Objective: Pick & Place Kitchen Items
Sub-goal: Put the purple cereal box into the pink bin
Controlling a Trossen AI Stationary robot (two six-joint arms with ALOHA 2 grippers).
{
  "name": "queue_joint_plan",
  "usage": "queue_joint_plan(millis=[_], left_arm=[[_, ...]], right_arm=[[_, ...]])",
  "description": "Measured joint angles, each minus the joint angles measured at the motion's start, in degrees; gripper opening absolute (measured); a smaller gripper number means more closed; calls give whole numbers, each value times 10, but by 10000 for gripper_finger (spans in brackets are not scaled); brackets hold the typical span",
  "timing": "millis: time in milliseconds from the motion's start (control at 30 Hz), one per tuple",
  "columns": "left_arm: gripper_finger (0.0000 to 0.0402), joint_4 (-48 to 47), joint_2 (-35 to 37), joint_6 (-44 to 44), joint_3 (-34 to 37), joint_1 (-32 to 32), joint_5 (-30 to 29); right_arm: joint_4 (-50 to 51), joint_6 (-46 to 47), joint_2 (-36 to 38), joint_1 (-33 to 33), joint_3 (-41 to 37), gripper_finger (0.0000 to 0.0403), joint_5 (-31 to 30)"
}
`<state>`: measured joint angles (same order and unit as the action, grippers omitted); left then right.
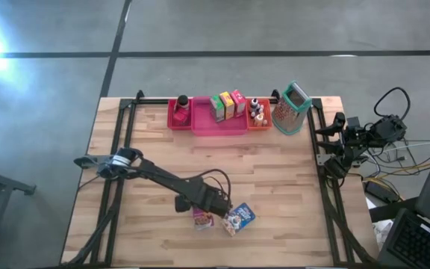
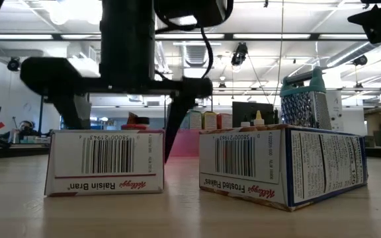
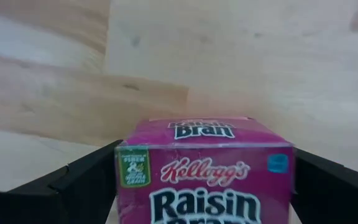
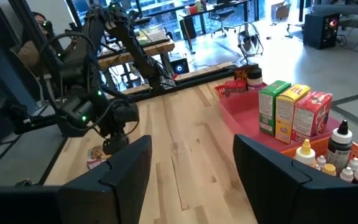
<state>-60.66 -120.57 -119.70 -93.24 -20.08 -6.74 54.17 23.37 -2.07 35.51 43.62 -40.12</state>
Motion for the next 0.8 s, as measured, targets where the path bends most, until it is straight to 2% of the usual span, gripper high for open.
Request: queue_joint_plan(millis=[333, 800], left_arm=[[399, 39, 0, -39, 32, 0, 23], [398, 42, 0, -34, 34, 0, 25]], right_arm=[[0, 0, 0, 0, 0, 253, 0], [0, 0, 0, 0, 0, 299, 0]])
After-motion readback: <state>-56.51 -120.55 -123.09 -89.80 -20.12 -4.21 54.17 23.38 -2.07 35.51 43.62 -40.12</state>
